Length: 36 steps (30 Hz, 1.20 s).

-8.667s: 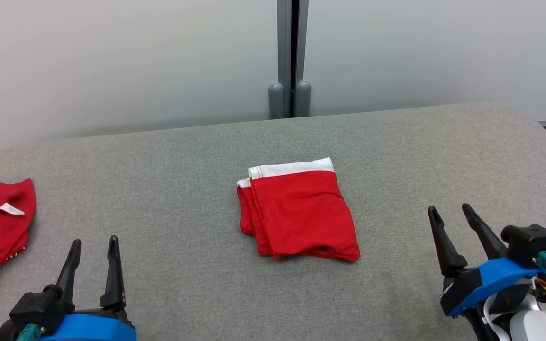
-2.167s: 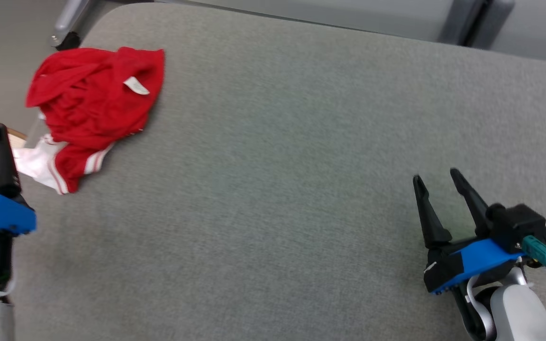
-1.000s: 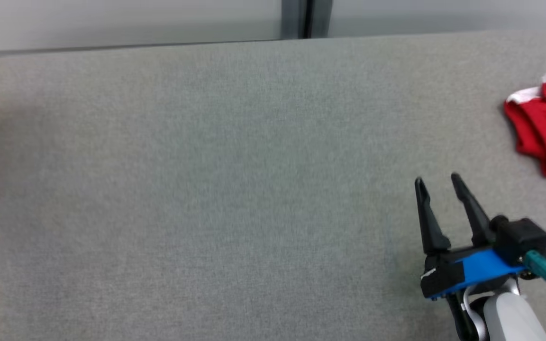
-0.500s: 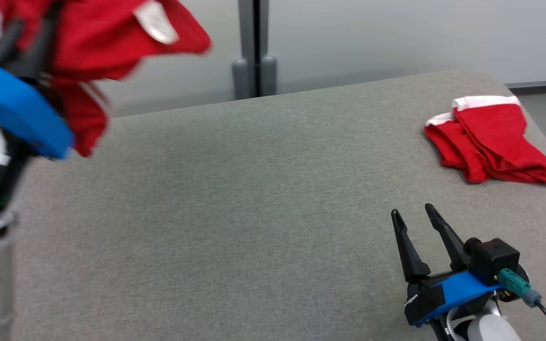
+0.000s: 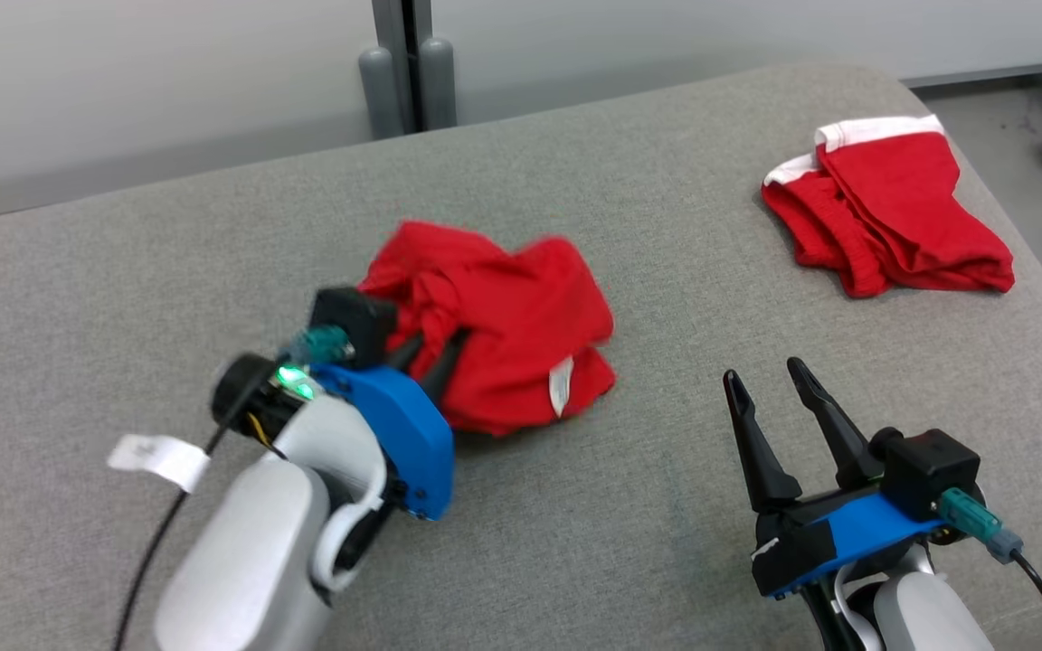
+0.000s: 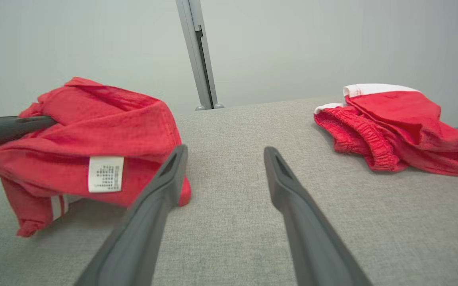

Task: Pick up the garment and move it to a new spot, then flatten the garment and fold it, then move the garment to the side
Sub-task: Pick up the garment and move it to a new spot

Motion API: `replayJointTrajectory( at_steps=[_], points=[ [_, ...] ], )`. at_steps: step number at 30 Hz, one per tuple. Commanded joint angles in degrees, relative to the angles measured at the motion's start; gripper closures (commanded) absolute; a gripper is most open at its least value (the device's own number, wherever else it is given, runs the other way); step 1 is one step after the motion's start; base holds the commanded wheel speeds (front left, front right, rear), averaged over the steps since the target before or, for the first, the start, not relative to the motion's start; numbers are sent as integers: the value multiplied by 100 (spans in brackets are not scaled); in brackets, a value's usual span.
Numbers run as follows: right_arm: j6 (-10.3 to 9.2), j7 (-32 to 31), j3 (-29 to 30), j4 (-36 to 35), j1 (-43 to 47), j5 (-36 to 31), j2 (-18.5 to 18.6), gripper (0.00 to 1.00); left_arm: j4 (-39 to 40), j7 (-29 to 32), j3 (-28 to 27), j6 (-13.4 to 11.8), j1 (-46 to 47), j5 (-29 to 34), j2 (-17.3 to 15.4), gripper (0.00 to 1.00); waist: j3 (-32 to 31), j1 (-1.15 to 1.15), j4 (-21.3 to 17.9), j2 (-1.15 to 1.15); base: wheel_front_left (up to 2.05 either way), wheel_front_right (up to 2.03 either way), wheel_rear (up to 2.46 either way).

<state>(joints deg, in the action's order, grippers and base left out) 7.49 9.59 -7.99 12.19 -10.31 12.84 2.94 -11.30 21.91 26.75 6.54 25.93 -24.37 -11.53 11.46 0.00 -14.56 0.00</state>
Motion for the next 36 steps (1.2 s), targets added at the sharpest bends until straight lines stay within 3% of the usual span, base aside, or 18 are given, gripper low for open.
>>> replayJointTrajectory(
  at_steps=[1,7,11,19,28,36],
  points=[
    [2,38,-3,32,-87,33,-5,0,-287,-323,24,18,-55,-81,162,0,54,0,5,0,0,0,0],
    [2,67,137,89,-97,-39,-6,0,-1017,-1072,7,51,-144,-242,415,0,50,0,125,0,0,0,0],
    [2,16,279,65,2,-145,-5,0,-1030,-2031,-241,56,-289,-420,497,0,-93,0,304,0,0,0,0],
    [2,-190,510,-113,277,-223,-4,0,-832,-3551,-858,-81,-995,-490,271,0,-512,0,707,0,0,0,0],
    [2,-429,799,-386,715,-302,6,0,-385,-3713,-1840,-287,-1799,-4,40,0,-776,0,1076,0,0,0,0],
    [2,-534,995,-441,1004,-290,0,0,-508,-3715,-2198,-263,-2332,324,-128,0,-895,0,1271,0,0,0,0]
  ],
)
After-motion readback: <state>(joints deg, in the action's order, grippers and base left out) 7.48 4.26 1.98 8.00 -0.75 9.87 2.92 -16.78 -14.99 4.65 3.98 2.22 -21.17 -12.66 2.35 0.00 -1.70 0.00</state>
